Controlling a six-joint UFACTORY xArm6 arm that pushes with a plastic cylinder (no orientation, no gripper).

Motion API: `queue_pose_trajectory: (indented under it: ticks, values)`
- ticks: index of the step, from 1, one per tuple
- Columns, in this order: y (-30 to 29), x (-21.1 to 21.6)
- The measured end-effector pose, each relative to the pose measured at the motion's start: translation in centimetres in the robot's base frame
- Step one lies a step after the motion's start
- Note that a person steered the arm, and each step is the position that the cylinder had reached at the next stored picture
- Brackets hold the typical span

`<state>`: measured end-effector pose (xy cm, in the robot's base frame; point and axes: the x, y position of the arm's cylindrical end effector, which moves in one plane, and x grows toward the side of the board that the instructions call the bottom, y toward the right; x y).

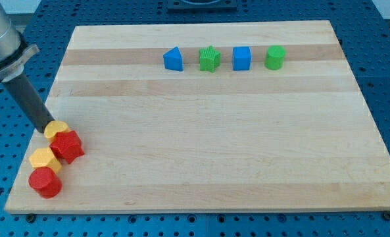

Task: Push the blue triangle to the top center

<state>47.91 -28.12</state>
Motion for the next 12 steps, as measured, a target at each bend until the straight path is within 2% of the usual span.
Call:
queue_pose_trajectory:
  ticks: [1,2,3,4,7,9,12]
  values:
    - [-0.9,-1.6]
    - [3.2,-3.9]
    - [6.1,-4.5]
    - [6.7,-4.6]
    - [18.5,-10.9]
    - [23.3,-15.3]
    - [23.1,-17.6]
